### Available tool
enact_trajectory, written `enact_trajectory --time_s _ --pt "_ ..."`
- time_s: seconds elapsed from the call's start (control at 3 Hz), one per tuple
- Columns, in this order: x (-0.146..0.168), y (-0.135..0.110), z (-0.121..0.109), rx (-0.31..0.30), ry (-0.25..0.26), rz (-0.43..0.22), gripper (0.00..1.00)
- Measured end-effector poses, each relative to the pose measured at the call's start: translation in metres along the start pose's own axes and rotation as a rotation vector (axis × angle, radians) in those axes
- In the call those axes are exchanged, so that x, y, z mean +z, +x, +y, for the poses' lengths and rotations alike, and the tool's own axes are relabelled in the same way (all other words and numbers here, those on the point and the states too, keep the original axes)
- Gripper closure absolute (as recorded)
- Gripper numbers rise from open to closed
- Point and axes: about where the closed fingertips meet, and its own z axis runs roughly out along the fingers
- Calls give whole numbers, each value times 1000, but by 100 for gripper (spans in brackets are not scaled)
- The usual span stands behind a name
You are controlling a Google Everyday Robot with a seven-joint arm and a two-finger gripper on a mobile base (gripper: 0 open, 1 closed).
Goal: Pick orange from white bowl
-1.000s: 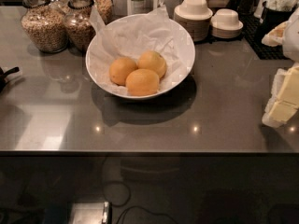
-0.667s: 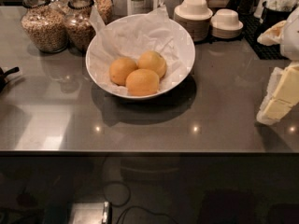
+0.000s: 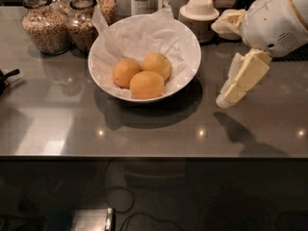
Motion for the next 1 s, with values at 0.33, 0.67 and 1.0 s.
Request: enact_trajectory --time_s 0.33,0.67,1.0 --pt "13 -42 -20 -43 3 -160 0" --pt "28 -70 -51 -56 9 -207 0" --pt "60 -87 -85 -78 -27 -183 0"
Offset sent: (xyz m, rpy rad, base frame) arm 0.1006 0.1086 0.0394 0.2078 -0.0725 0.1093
